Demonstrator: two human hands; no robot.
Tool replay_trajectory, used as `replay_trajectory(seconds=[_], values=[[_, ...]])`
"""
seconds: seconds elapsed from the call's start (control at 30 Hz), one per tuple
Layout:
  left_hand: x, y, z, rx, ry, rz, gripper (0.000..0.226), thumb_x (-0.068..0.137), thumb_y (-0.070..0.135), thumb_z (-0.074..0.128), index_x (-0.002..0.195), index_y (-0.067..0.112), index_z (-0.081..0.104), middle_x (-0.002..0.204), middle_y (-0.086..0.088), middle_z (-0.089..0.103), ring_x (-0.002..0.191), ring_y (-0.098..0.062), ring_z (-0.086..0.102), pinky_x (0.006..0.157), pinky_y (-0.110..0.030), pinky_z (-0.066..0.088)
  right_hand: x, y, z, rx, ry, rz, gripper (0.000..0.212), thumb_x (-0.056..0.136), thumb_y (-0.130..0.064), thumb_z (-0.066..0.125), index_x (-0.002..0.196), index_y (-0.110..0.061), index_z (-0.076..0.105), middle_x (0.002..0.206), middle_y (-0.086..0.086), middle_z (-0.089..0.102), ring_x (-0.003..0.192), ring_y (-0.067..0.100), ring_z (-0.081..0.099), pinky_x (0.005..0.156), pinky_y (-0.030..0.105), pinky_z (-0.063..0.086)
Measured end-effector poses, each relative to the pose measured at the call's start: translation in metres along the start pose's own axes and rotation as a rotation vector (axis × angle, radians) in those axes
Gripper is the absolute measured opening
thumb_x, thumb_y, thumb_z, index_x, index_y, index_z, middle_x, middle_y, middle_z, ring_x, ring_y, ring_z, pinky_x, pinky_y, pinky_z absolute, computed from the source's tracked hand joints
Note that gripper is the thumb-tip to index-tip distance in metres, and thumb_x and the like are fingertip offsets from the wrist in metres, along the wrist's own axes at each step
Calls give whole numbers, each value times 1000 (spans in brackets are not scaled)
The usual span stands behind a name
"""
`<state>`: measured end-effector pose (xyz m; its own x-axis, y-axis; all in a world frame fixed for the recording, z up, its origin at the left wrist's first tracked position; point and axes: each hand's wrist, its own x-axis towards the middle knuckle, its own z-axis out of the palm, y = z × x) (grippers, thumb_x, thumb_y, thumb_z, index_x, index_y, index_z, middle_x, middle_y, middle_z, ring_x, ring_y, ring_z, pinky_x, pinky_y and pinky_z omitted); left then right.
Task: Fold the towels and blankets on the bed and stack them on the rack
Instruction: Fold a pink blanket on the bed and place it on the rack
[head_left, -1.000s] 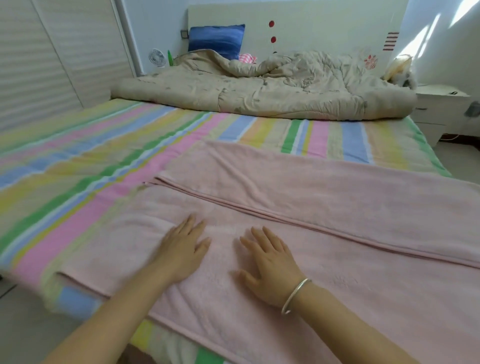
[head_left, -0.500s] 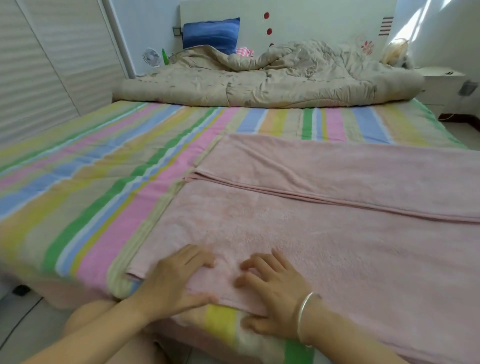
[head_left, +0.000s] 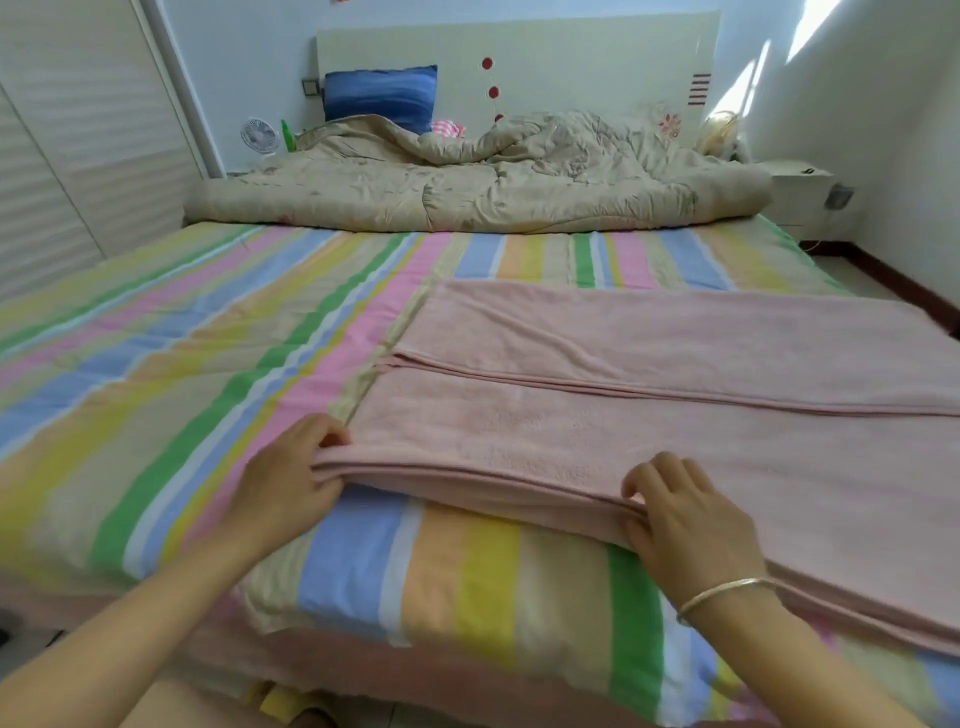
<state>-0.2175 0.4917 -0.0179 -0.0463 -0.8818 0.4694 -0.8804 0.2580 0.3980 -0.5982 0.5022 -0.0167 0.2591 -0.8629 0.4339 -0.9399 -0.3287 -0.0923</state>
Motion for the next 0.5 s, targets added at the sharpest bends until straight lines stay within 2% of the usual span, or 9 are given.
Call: replay_trajectory(seconds=[0.07, 0.1, 0.17, 0.27, 0.37, 0.5], values=[[16, -10, 1, -134, 88, -118, 27, 73, 9, 64, 84, 32, 56, 80, 10, 63, 79, -19, 65, 71, -33, 50, 2, 10, -15, -130, -54, 137, 13, 83, -32, 70, 87, -24, 61, 89, -4, 59, 84, 22, 59, 51, 28, 33], [24, -11, 3, -216, 111, -179, 24, 76, 9, 66, 80, 31, 58, 78, 10, 65, 77, -17, 65, 73, -29, 51, 2, 15, -18, -191, -125, 183, 11, 94, -39, 54, 95, -28, 57, 98, -8, 59, 94, 18, 57, 58, 29, 34], [39, -11, 13, -347, 104, -267, 17, 79, 14, 67, 81, 30, 61, 77, 8, 66, 76, -17, 65, 74, -26, 51, -1, 22, -16, -207, -193, 190, 20, 101, -43, 34, 105, -32, 50, 109, -12, 57, 102, 13, 54, 65, 28, 35], [60, -8, 31, -377, 93, -351, 18, 85, 7, 66, 78, 22, 61, 79, 1, 67, 83, -25, 66, 76, -36, 51, 2, 19, -13, -104, -279, 237, 30, 99, -53, 29, 110, -33, 48, 113, -13, 57, 105, 11, 53, 68, 27, 35], [77, -2, 42, -332, 93, -418, 6, 88, 10, 63, 86, 15, 61, 85, 0, 66, 85, -22, 63, 76, -31, 44, 2, 21, -8, -93, -315, 246, 30, 97, -58, 30, 106, -36, 49, 109, -14, 56, 105, 9, 52, 68, 26, 34], [91, 5, 52, -321, 99, -464, 5, 93, 11, 57, 97, 12, 58, 93, -2, 63, 87, -19, 57, 76, -29, 39, -2, 25, -6, -60, -280, 305, 30, 98, -56, 29, 90, -33, 46, 94, -12, 55, 85, 10, 51, 65, 26, 38]])
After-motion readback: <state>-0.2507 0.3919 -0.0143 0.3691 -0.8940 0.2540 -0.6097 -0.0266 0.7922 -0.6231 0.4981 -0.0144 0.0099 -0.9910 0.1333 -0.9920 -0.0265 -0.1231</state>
